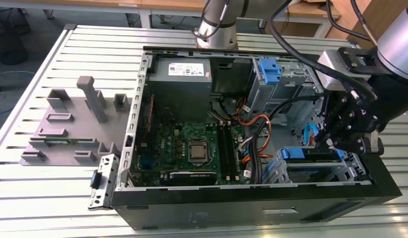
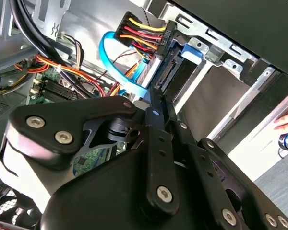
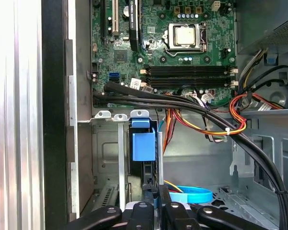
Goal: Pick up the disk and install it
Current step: 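Insert the first disk wire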
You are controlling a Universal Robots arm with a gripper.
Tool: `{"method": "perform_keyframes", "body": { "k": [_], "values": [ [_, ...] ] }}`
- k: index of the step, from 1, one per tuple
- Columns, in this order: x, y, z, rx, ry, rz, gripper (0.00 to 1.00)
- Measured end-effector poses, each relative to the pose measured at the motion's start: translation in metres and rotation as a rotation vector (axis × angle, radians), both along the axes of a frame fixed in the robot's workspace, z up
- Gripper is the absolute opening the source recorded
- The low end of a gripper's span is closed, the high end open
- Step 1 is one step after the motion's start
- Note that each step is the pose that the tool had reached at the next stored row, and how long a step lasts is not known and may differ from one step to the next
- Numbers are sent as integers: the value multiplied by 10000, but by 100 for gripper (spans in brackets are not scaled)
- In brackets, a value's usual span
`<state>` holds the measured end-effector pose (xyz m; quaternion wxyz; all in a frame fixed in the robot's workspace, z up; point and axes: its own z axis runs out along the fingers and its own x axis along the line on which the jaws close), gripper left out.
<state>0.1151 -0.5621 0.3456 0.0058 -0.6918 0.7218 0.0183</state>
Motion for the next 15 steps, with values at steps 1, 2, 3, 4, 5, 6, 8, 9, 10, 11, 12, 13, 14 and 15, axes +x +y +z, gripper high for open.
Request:
{"method": "perform_keyframes", "body": {
  "k": [1,2,3,4,5,6,8,9,10,11,12,13,14,15],
  "values": [
    [0,0,-9,0,0,0,16],
    [0,0,-14,-1,0,0,16],
    [0,0,-19,-2,0,0,16],
    [0,0,-27,0,0,0,16],
    [0,0,-36,0,0,0,16],
    [0,0,-41,-1,0,0,16],
    [0,0,-44,-4,0,0,16],
    [0,0,-44,-4,0,0,16],
    [0,0,-45,-2,0,0,16],
    [0,0,-48,-1,0,0,16],
    [0,0,-52,2,0,0,16],
    [0,0,-56,3,0,0,16],
    [0,-1,-58,0,0,0,16],
    [0,-1,-59,-2,0,0,16]
  ]
}}
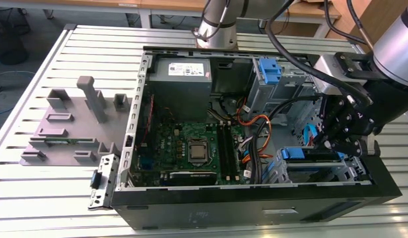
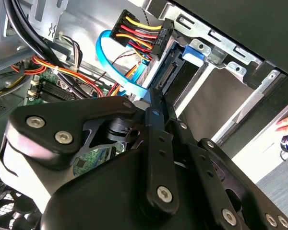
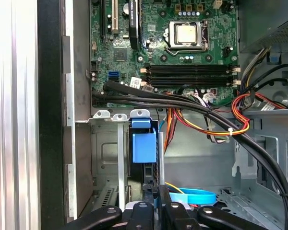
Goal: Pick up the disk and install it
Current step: 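Insert the first disk wire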
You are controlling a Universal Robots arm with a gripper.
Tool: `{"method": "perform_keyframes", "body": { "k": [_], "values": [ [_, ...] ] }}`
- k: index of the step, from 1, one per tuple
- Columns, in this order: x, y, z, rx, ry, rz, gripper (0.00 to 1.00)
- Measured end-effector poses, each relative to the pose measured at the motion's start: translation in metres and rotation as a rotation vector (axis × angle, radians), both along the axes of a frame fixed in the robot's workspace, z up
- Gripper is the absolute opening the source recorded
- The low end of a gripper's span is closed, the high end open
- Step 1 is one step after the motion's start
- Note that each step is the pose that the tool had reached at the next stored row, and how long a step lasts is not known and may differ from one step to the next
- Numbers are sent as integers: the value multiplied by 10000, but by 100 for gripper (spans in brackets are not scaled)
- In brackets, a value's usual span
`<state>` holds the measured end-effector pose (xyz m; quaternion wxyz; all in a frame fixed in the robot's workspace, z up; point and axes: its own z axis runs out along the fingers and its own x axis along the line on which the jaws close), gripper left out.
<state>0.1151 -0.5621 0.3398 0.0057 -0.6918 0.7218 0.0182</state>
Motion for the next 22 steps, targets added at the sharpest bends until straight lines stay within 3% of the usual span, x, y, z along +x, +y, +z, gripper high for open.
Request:
{"method": "perform_keyframes", "body": {
  "k": [22],
  "values": [
    [0,0,-62,0,0,1,16]
  ]
}}
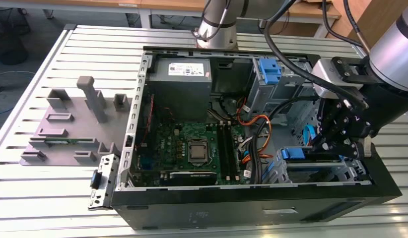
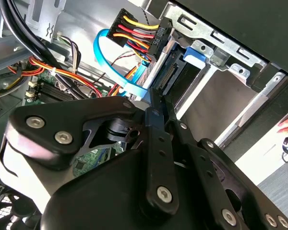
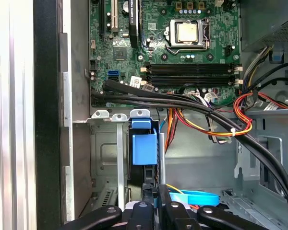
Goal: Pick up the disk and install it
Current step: 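Insert the first disk wire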
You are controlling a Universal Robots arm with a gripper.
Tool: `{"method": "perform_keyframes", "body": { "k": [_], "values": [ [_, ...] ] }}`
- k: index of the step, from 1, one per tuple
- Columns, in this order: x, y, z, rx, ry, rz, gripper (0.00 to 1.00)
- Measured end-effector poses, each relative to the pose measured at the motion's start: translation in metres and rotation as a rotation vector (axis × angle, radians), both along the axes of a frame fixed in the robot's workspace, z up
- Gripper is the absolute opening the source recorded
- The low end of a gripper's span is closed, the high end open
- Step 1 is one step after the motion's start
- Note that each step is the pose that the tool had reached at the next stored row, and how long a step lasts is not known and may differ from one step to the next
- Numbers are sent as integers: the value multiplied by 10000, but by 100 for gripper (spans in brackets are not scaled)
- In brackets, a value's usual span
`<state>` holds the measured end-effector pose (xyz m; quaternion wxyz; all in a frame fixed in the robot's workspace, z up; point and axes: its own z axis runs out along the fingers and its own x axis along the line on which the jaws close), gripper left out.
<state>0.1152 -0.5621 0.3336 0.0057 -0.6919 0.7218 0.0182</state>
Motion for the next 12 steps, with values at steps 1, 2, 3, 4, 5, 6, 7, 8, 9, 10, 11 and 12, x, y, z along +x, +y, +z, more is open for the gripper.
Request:
{"method": "perform_keyframes", "body": {
  "k": [1,2,3,4,5,6,7,8,9,10,11,12],
  "values": [
    [0,0,-7,5,0,-1,16],
    [0,0,-17,6,0,-1,16],
    [0,0,-23,2,0,0,16],
    [0,0,-28,-1,0,0,16],
    [0,0,-28,-2,-1,0,16],
    [0,0,-28,-2,0,0,16],
    [0,0,-29,-1,0,-1,16],
    [0,0,-31,1,0,0,16],
    [0,0,-31,1,0,0,16],
    [0,0,-31,2,0,0,16],
    [0,0,-31,1,0,-1,16],
    [0,0,-32,1,0,0,16]
  ]
}}
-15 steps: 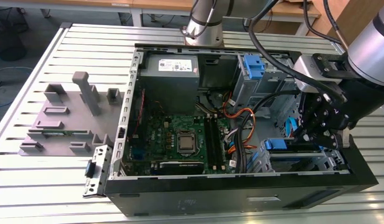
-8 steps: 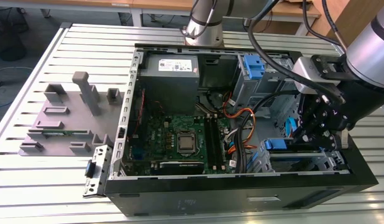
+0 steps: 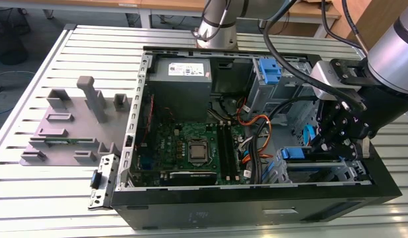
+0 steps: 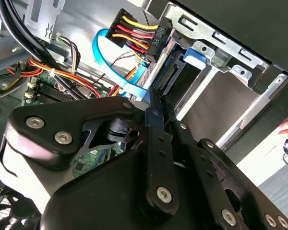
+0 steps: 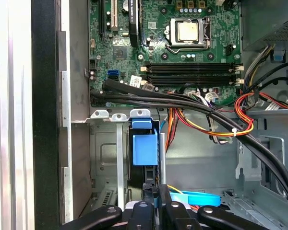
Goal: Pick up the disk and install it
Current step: 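Insert the first disk wire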
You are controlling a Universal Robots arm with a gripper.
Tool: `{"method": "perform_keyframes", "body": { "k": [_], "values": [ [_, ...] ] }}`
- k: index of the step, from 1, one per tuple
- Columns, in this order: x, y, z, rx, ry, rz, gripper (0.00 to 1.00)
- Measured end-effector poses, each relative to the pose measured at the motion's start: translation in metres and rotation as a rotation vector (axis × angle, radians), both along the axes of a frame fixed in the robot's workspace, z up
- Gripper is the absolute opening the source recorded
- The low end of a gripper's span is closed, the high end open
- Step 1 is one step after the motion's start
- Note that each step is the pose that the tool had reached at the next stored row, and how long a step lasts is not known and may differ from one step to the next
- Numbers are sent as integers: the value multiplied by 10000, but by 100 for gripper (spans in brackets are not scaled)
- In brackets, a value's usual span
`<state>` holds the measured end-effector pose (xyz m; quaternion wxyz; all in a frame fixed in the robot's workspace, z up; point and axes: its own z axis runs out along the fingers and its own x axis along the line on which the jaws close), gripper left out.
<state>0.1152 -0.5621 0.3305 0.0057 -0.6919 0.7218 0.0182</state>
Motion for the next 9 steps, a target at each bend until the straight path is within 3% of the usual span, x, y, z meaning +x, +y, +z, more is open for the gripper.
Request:
{"method": "perform_keyframes", "body": {
  "k": [4,5,9],
  "values": [
    [0,0,-3,4,-1,0,17],
    [0,0,-3,4,0,0,24],
    [0,0,-1,0,0,0,24]
  ]
}}
